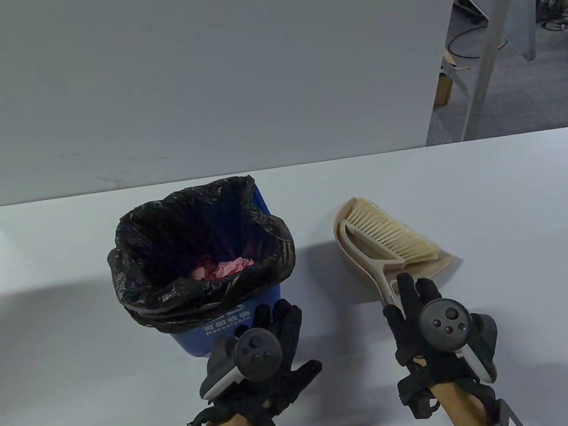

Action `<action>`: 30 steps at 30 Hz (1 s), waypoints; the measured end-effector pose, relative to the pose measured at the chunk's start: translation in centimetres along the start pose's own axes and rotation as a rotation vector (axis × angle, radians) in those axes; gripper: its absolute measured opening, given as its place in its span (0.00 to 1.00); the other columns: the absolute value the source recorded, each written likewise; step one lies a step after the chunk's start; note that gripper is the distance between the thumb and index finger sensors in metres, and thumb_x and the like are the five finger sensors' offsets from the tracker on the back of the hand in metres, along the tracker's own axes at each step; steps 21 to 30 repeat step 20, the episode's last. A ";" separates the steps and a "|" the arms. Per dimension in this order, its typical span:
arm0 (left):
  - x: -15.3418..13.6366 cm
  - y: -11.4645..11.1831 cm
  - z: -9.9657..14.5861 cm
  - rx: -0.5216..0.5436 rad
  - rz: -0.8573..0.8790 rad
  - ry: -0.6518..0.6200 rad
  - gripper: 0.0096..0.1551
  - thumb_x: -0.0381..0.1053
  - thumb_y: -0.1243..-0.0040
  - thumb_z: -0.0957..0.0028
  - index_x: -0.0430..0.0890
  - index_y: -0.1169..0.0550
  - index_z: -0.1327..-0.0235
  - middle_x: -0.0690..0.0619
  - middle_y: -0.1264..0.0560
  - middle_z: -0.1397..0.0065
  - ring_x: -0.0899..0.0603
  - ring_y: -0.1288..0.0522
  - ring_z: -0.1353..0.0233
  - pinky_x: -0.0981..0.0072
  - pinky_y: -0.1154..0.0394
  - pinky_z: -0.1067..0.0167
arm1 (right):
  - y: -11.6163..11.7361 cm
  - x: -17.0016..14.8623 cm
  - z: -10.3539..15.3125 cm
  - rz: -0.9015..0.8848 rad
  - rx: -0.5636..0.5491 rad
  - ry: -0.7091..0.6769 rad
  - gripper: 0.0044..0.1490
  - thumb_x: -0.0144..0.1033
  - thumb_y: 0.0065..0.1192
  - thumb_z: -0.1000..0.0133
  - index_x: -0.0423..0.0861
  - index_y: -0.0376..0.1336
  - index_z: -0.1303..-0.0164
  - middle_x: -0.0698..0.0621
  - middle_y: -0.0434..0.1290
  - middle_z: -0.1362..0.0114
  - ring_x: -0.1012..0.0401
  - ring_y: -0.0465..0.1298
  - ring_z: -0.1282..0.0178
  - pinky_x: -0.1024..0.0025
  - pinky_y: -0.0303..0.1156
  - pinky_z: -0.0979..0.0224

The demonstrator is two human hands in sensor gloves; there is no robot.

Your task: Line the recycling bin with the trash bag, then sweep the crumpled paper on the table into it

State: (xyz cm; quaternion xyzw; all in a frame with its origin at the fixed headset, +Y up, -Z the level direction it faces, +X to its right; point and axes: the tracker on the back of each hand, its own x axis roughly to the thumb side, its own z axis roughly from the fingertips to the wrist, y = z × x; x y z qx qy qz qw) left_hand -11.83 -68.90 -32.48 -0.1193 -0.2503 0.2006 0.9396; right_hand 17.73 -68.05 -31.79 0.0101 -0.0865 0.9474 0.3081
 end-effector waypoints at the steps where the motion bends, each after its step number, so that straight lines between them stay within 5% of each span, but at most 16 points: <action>1: 0.0 0.0 0.0 -0.003 -0.004 0.003 0.56 0.73 0.57 0.42 0.50 0.66 0.17 0.44 0.69 0.11 0.30 0.73 0.18 0.21 0.66 0.32 | 0.0 0.2 0.1 0.008 -0.002 -0.029 0.43 0.48 0.46 0.33 0.42 0.41 0.12 0.23 0.40 0.14 0.27 0.52 0.21 0.25 0.52 0.28; 10: -0.1 0.1 0.1 -0.009 -0.024 0.014 0.57 0.73 0.57 0.42 0.50 0.66 0.16 0.44 0.69 0.11 0.30 0.73 0.18 0.21 0.66 0.32 | 0.7 1.0 0.3 0.106 0.098 -0.099 0.46 0.53 0.44 0.34 0.49 0.34 0.12 0.25 0.27 0.14 0.26 0.33 0.21 0.22 0.38 0.28; 30: -0.1 0.2 0.2 -0.006 -0.030 0.014 0.57 0.74 0.57 0.42 0.50 0.66 0.16 0.44 0.69 0.11 0.30 0.73 0.18 0.21 0.66 0.32 | 0.6 1.1 0.3 0.100 0.097 -0.095 0.46 0.53 0.43 0.34 0.48 0.34 0.12 0.25 0.27 0.14 0.26 0.33 0.22 0.22 0.38 0.29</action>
